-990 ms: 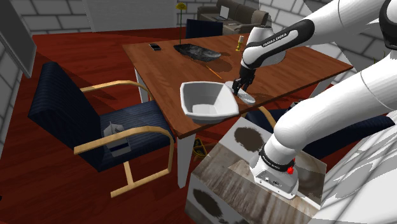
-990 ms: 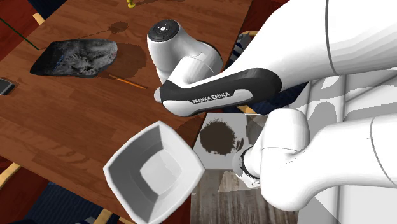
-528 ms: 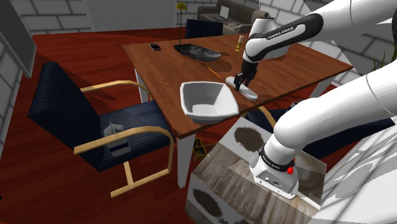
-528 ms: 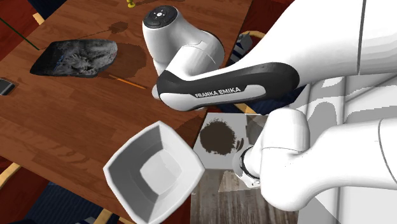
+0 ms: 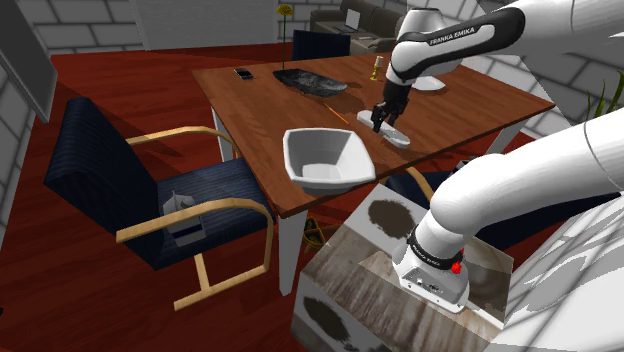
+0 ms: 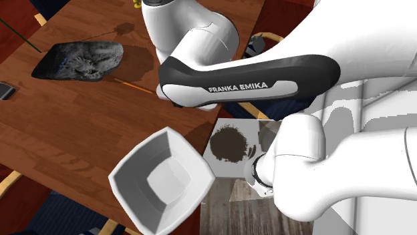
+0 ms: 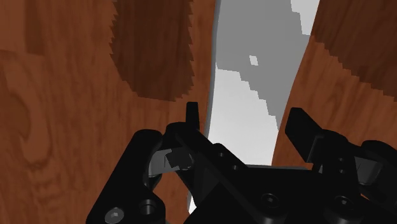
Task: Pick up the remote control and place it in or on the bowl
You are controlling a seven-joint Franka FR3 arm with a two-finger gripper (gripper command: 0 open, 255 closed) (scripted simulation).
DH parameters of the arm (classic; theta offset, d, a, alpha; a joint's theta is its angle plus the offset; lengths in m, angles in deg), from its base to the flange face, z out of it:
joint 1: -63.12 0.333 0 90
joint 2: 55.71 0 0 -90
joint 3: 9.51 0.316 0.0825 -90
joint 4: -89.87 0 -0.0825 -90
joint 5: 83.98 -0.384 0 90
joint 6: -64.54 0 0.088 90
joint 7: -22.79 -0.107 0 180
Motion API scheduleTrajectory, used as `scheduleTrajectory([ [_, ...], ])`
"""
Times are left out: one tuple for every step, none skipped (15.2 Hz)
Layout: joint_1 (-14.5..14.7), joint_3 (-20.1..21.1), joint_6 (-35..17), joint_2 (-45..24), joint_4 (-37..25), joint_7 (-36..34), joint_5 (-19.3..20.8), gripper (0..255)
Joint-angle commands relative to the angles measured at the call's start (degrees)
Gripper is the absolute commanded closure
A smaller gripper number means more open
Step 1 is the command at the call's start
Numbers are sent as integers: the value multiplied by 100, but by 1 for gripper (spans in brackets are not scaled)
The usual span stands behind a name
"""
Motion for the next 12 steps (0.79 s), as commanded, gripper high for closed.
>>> scheduleTrajectory([
  [1,45,200,97,-101,-8,-18,255],
  [2,62,289,132,-156,-7,-27,255],
  [4,79,377,165,-211,-6,-37,255],
  [5,96,465,196,-268,-5,-46,255],
  [8,113,551,225,-326,-4,-56,255],
  [10,129,637,253,-384,-2,-66,255],
  [12,145,723,278,-444,-1,-76,255],
  [15,161,807,302,-505,1,-86,255],
  [18,176,891,324,-567,3,-96,255],
  [21,191,975,345,-630,5,-107,255],
  [24,206,1057,363,-694,7,-117,255],
  [27,221,1139,380,-759,9,-127,255],
])
